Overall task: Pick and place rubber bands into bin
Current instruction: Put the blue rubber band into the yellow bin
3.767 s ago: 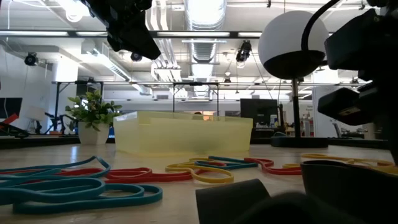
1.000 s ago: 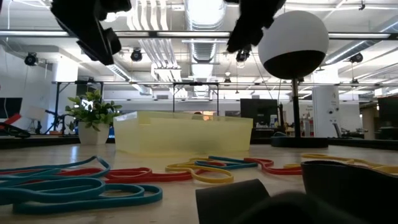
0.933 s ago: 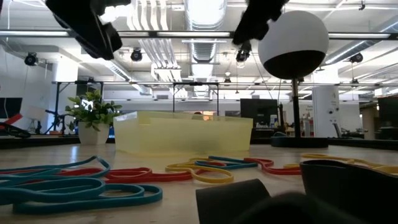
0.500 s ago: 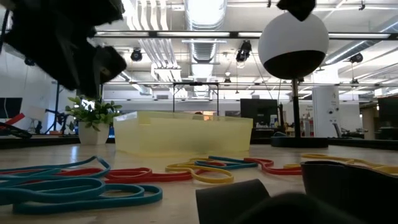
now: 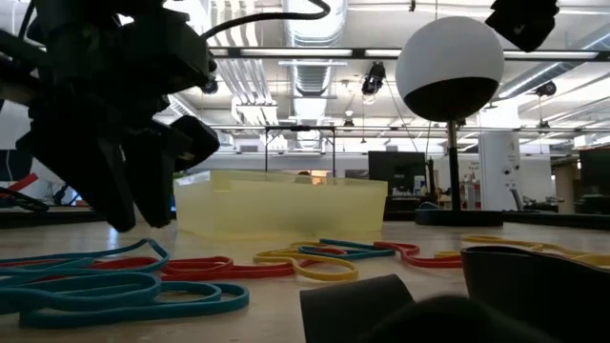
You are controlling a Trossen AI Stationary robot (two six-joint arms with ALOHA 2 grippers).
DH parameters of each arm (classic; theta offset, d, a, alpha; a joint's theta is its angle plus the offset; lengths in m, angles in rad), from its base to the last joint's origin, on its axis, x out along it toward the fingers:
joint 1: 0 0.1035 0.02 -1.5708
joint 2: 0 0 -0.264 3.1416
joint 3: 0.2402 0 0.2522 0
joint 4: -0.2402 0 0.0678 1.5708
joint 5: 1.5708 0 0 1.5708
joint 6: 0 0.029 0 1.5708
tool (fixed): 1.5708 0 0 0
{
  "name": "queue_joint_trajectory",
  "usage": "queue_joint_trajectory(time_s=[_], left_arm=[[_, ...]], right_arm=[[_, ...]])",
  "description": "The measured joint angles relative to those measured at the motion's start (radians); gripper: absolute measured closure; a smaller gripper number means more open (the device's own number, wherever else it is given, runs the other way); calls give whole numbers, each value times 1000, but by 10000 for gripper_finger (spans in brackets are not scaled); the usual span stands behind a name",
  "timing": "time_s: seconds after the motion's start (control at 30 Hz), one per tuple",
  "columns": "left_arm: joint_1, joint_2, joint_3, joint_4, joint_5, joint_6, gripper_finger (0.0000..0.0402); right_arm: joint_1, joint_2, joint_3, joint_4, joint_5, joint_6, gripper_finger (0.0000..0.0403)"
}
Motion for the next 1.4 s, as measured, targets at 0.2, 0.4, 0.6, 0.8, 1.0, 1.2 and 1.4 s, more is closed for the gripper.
queue_joint_trajectory(time_s=[0.2,0.4,0.6,0.8,1.0,1.2,1.4], left_arm=[[0,33,1,5,1,47,288],[1,63,2,30,-12,36,291],[5,59,2,29,-17,19,361],[8,37,15,15,-77,-6,397],[7,-35,45,10,-126,0,401],[7,-143,44,-24,-198,21,401],[12,-274,47,-59,-305,29,401]], right_arm=[[4,15,-7,4,15,-4,332],[4,14,-8,6,18,-27,335],[3,14,-8,6,34,-44,335],[3,14,-8,5,51,-48,339],[3,15,-8,5,60,-48,340],[3,15,-8,4,71,-48,340],[3,15,-8,6,76,-48,344]])
